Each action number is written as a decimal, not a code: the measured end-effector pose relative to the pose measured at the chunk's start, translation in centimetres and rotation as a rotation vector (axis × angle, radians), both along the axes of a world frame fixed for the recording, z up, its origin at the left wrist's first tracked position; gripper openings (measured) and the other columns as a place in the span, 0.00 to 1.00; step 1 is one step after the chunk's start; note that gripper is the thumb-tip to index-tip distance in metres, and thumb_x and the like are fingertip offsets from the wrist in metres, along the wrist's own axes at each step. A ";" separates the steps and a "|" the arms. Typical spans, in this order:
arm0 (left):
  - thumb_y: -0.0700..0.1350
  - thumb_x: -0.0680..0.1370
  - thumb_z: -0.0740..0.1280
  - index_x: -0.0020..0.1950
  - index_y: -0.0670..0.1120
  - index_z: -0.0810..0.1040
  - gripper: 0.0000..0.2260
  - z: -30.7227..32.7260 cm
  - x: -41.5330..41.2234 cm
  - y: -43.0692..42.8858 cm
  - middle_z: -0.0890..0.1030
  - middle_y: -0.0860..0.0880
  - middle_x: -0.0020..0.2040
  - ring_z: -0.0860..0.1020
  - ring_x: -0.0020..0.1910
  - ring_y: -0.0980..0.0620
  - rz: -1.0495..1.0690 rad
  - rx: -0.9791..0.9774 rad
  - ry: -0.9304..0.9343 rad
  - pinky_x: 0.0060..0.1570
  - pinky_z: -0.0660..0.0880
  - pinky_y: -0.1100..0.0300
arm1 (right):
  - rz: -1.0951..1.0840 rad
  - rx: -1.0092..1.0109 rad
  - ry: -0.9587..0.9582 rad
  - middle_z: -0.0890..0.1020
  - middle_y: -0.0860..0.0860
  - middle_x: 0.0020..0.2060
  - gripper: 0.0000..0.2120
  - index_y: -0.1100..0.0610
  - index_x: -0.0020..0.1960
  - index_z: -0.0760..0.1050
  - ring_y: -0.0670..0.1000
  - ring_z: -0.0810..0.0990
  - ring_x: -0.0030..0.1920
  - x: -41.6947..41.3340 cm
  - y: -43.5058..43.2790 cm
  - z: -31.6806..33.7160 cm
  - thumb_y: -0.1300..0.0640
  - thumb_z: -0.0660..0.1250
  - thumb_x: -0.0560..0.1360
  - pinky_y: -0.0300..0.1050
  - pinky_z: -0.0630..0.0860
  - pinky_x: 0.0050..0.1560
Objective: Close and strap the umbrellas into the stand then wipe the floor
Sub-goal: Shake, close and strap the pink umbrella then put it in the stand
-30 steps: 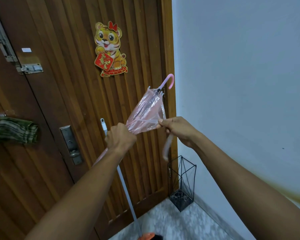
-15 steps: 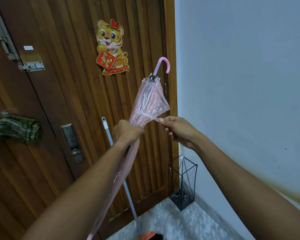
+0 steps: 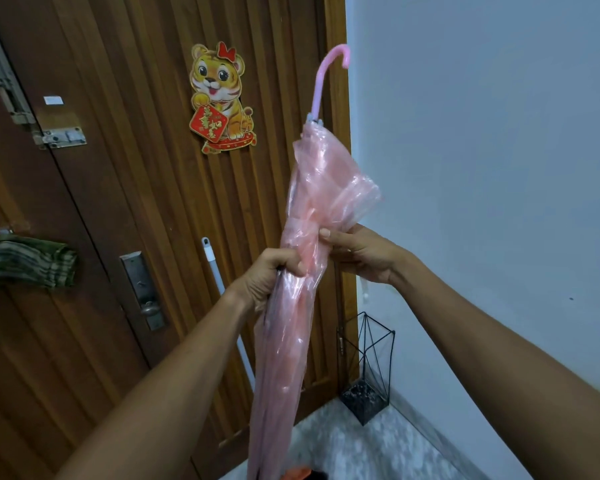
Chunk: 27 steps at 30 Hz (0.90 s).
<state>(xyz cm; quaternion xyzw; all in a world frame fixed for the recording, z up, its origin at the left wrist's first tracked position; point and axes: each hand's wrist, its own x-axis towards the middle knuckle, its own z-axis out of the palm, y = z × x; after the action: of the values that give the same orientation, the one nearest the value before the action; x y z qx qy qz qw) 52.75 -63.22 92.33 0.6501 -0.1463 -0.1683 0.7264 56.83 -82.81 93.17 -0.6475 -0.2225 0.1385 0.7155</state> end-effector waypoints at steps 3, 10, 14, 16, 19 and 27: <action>0.42 0.61 0.68 0.56 0.32 0.75 0.26 0.1 0.2 -0.3 0.80 0.39 0.38 0.79 0.35 0.44 -0.057 -0.064 0.017 0.37 0.78 0.54 | 0.025 0.091 -0.009 0.87 0.53 0.46 0.18 0.64 0.65 0.75 0.51 0.87 0.47 0.1 -0.1 0.8 0.59 0.70 0.77 0.43 0.82 0.45; 0.54 0.75 0.70 0.68 0.45 0.74 0.24 -0.7 1.5 -0.3 0.82 0.51 0.42 0.79 0.39 0.51 0.137 0.219 -0.121 0.41 0.75 0.55 | -0.451 -0.081 -0.314 0.86 0.51 0.48 0.20 0.63 0.61 0.80 0.44 0.86 0.44 1.2 0.2 0.7 0.58 0.78 0.72 0.39 0.83 0.44; 0.54 0.62 0.81 0.70 0.50 0.64 0.42 -2.5 1.2 -3.6 0.75 0.53 0.60 0.76 0.57 0.54 0.385 0.375 -0.289 0.55 0.75 0.56 | -0.626 -0.241 -0.351 0.87 0.51 0.45 0.17 0.60 0.56 0.83 0.50 0.87 0.45 1.4 1.9 -0.4 0.53 0.78 0.71 0.54 0.84 0.52; 0.49 0.62 0.83 0.66 0.49 0.66 0.39 -3.4 1.3 -4.7 0.77 0.54 0.56 0.77 0.53 0.56 0.611 0.362 -0.331 0.48 0.75 0.60 | -0.590 -0.359 -0.395 0.86 0.48 0.43 0.17 0.59 0.54 0.83 0.48 0.86 0.43 1.0 2.5 0.0 0.49 0.78 0.71 0.49 0.84 0.49; 0.38 0.69 0.76 0.57 0.46 0.78 0.19 -3.9 1.8 -3.9 0.83 0.49 0.46 0.83 0.44 0.51 0.684 0.300 -0.317 0.37 0.77 0.62 | -0.545 -0.560 -0.487 0.83 0.46 0.38 0.19 0.58 0.48 0.83 0.44 0.83 0.38 0.6 2.3 1.1 0.44 0.78 0.69 0.40 0.80 0.40; 0.30 0.71 0.65 0.53 0.37 0.75 0.12 -2.1 1.4 -0.2 0.75 0.45 0.34 0.76 0.30 0.51 0.423 -0.047 -0.126 0.43 0.80 0.50 | -0.352 -0.390 -0.382 0.67 0.46 0.21 0.20 0.65 0.34 0.77 0.43 0.65 0.22 0.3 -0.6 1.3 0.49 0.76 0.74 0.27 0.66 0.25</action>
<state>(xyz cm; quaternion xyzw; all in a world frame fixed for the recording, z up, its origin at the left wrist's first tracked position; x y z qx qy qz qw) 54.13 -63.43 90.24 0.6584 -0.0556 0.0324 0.7499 57.15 -83.39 94.48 -0.8153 -0.2064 -0.0714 0.5362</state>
